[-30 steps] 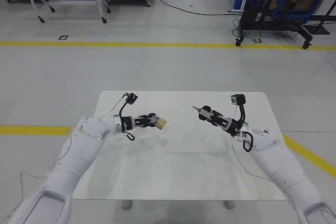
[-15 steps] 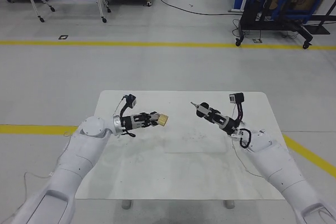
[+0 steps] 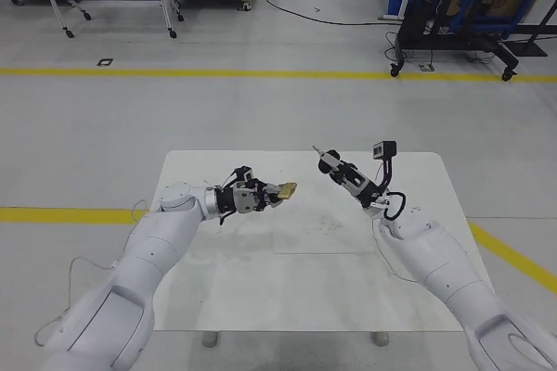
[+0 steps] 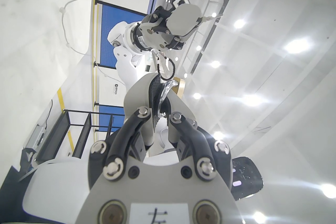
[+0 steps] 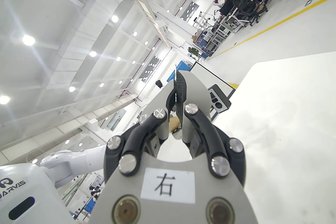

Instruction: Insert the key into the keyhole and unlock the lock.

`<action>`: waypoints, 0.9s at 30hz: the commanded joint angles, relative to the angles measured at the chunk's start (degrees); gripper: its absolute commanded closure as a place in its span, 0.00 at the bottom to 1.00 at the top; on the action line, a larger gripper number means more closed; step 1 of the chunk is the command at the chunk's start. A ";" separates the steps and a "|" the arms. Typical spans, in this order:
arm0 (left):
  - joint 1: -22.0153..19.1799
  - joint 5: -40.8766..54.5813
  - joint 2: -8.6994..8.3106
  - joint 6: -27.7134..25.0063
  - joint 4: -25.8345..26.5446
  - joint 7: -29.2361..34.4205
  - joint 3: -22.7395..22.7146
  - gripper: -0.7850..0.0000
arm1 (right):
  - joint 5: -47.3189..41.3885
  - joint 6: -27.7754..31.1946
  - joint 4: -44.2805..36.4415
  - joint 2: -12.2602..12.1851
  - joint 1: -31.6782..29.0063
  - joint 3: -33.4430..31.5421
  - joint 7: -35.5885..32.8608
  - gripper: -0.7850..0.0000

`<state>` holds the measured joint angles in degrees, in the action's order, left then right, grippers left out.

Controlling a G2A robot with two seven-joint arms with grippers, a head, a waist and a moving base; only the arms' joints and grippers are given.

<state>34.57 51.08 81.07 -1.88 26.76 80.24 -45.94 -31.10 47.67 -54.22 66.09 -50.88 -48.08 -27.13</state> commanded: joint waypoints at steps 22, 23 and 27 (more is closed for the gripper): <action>-3.84 0.41 5.60 -0.32 -10.25 -3.29 0.58 1.00 | -10.39 2.30 6.34 4.52 3.45 1.70 -18.38 1.00; -3.89 0.36 5.73 -0.01 -10.39 -3.59 0.51 1.00 | -11.59 2.29 6.19 4.54 3.28 1.38 -19.60 1.00; -4.21 0.21 6.17 0.25 -10.69 -4.75 0.15 1.00 | -16.09 2.36 6.66 4.33 2.67 -0.70 -23.44 1.00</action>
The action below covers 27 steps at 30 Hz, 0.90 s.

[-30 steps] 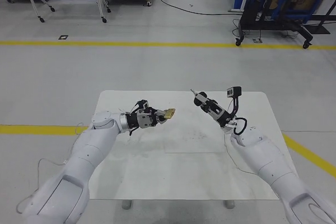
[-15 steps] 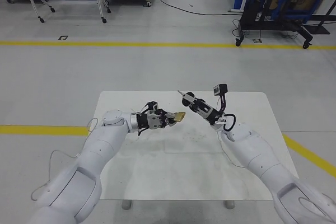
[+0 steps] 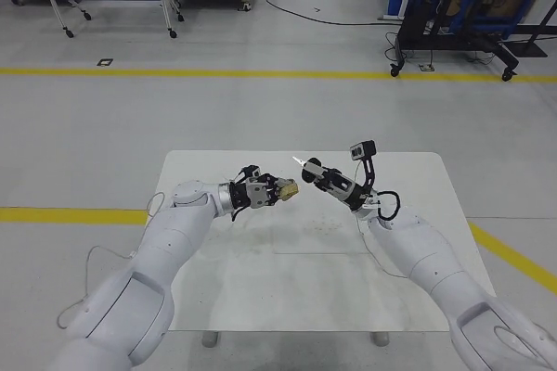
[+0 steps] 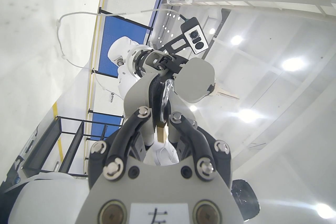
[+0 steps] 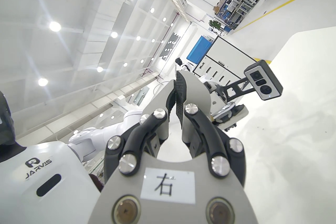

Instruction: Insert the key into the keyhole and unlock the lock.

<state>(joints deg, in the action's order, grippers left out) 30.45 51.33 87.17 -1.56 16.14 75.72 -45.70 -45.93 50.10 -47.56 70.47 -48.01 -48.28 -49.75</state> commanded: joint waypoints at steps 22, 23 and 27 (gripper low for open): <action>3.77 -7.68 -0.06 0.07 9.53 -23.64 0.44 1.00 | 0.79 -13.04 -4.94 -2.46 -3.84 -5.95 1.22 1.00; 4.06 -8.01 -0.12 0.95 10.80 -24.94 0.33 1.00 | 1.42 -16.04 -6.71 -3.04 -4.99 -6.98 1.55 1.00; 5.14 -8.22 -0.87 0.86 15.12 -29.85 -1.64 1.00 | 5.07 -26.72 -17.42 -5.71 -11.52 -12.64 4.83 1.00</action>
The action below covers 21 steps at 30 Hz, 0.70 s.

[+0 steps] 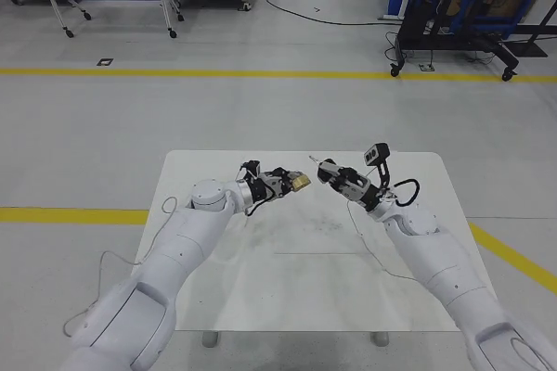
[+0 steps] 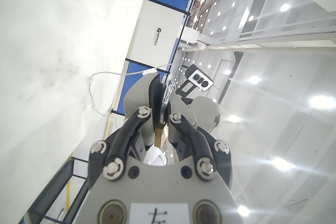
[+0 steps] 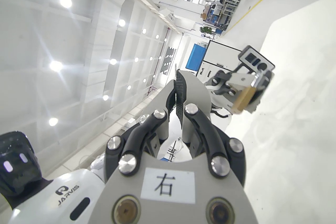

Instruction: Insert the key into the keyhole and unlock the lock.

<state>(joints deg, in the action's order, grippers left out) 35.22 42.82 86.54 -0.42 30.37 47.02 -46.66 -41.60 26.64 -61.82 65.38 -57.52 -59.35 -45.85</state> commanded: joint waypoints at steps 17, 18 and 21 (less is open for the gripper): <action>0.74 0.16 -0.55 -0.22 1.75 -1.81 -1.29 1.00 | 3.12 -9.97 -11.44 -2.11 -6.89 -5.10 2.98 1.00; 0.74 0.16 -0.55 -0.22 1.75 -1.81 -1.29 1.00 | 3.34 -10.17 -11.53 -2.09 -7.09 -4.92 3.04 1.00; 1.53 -0.01 -0.54 -0.07 2.79 -2.80 -1.36 1.00 | 5.56 -11.67 -13.83 -2.16 -7.73 -5.09 4.28 1.00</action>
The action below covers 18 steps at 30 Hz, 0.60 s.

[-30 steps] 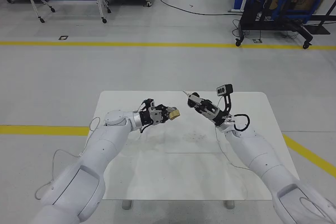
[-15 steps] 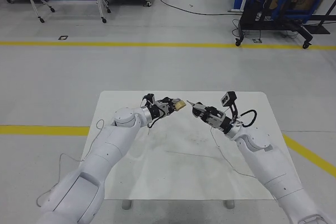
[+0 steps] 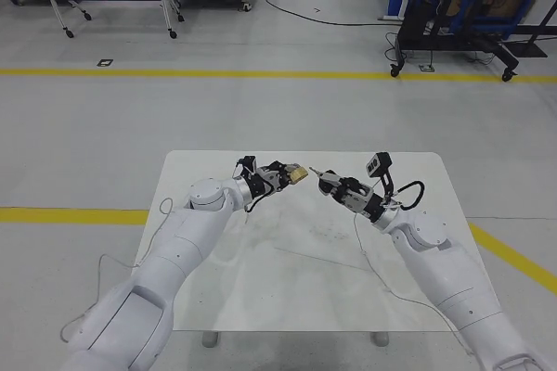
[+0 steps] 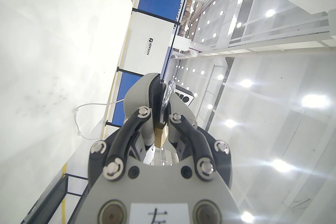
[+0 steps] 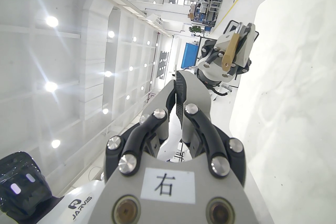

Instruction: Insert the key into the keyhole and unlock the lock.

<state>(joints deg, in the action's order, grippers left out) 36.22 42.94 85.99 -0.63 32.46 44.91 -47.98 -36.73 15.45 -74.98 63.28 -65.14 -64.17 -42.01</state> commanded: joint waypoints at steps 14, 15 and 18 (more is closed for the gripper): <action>4.09 -0.18 -0.44 6.10 6.55 -4.95 -2.67 1.00 | 11.50 -33.35 -15.72 -2.70 -1.94 -5.37 0.18 1.00; 4.17 -0.15 -0.43 6.43 6.73 -4.98 -2.79 1.00 | 12.60 -34.88 -15.85 -2.64 -2.10 -4.64 1.43 1.00; 4.30 -0.69 -0.40 7.20 7.04 -4.98 -2.91 1.00 | 13.24 -36.77 -16.17 -2.20 -1.82 -2.86 4.52 1.00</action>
<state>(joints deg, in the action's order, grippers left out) 40.51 42.61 85.58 6.42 39.42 39.94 -50.92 -23.35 -21.16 -91.21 60.96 -67.11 -67.42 -38.24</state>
